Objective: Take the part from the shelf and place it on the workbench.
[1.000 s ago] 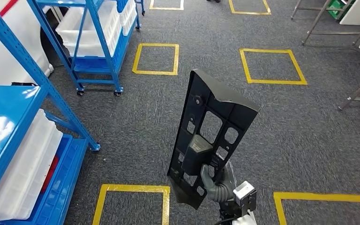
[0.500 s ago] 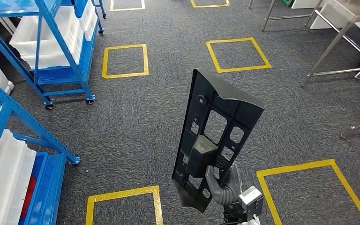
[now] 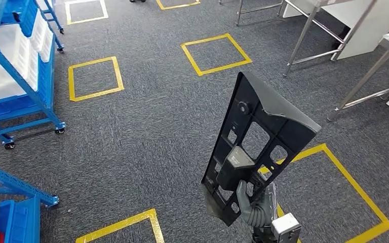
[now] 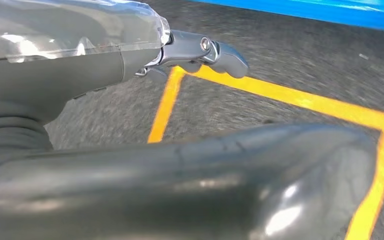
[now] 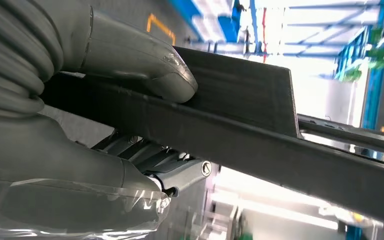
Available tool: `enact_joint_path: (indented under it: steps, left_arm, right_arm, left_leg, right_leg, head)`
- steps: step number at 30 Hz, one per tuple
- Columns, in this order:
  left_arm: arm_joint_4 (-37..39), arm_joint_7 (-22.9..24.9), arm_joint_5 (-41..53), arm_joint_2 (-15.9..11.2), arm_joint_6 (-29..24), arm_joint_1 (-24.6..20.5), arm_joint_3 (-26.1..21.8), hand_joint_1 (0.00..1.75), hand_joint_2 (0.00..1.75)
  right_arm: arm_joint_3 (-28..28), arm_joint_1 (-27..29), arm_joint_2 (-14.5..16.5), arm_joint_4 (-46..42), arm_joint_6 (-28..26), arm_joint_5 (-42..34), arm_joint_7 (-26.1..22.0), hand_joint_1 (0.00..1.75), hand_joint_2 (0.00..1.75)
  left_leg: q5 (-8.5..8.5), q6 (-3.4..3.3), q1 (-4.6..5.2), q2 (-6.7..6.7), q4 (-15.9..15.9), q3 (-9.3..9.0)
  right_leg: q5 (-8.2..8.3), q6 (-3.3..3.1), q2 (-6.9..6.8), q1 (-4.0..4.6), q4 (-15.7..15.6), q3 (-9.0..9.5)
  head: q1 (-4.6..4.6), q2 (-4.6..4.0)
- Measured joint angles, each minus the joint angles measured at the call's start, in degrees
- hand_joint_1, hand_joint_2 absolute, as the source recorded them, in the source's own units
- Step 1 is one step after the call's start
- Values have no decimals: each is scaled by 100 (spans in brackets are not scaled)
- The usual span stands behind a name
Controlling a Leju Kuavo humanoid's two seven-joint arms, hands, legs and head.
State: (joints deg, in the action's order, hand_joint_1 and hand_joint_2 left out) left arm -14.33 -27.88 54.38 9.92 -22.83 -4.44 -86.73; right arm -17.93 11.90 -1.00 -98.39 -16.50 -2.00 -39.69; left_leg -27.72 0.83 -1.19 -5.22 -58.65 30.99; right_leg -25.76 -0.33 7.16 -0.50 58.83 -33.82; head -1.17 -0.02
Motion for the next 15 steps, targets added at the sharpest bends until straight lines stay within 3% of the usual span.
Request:
enact_joint_path:
  steps: [2, 3, 5, 7, 8, 9, 10, 11, 13, 15]
  left_arm:
    - [16, -17, 72, 5, 108, -12, 25, 0, 0]
    - [23, -27, 105, 7, 192, -18, 42, 0, 0]
    - [33, -63, 164, 10, 450, -20, 80, 0, 0]
    - [47, -93, 206, 1, 871, 1, 130, 0, 0]
    - [54, -92, 232, -9, 1144, 14, 154, 0, 0]
    - [60, -71, 268, -19, 1426, 23, 179, 0, 0]
    - [66, -30, 326, -29, 1702, 26, 216, 0, 0]
    - [70, 40, 402, -35, 1935, 24, 262, 0, 0]
    - [85, 199, 552, -41, 2296, 19, 381, 0, 0]
    - [103, 372, 648, -42, 2629, 19, 479, 0, 0]
  right_arm:
    - [125, 176, 8, -182, -30, 56, -1, 175, 175]
    - [192, 272, 8, -270, -40, 82, -1, 175, 175]
    - [304, 424, 9, -429, -65, 128, -1, 175, 175]
    - [393, 544, 11, -569, -87, 173, 0, 175, 175]
    - [432, 606, 14, -624, -82, 198, 0, 175, 175]
    - [469, 666, 20, -668, -61, 223, 0, 175, 175]
    - [503, 717, 27, -704, -22, 249, 0, 175, 175]
    - [534, 750, 38, -729, 36, 274, 0, 175, 175]
    - [585, 778, 63, -762, 159, 320, 1, 175, 175]
    - [624, 783, 103, -777, 294, 360, 2, 175, 175]
  left_leg:
    - [21, -64, 26, 118, 34, -9]
    - [44, -108, 29, 197, 66, -18]
    - [89, -186, 17, 368, 136, -32]
    - [94, -220, 39, 545, 151, -27]
    - [89, -225, 51, 639, 151, -22]
    - [82, -226, 58, 730, 150, -21]
    - [74, -223, 62, 821, 150, -24]
    - [66, -214, 62, 903, 150, -33]
    - [44, -182, 65, 1050, 153, -72]
    - [15, -120, 71, 1163, 159, -121]
  right_leg:
    - [37, 92, 146, -22, -17, -47]
    - [25, 125, 127, -29, 0, -68]
    - [-187, 165, -178, -8, 319, -230]
    - [-580, 189, -560, 5, 1055, -586]
    - [-719, 201, -638, 0, 1407, -753]
    - [-758, 207, -673, -7, 1597, -837]
    - [-690, 208, -696, -13, 1569, -807]
    - [-530, 202, -734, -15, 1289, -642]
    - [-207, 156, -968, 4, 447, -142]
    - [-98, 89, -1201, 49, -49, 145]
  head:
    - [1, 0]
    - [2, 0]
    - [5, 0]
    - [8, 0]
    - [8, 0]
    - [8, 0]
    - [8, 0]
    - [8, 0]
    - [6, 0]
    - [6, 1]
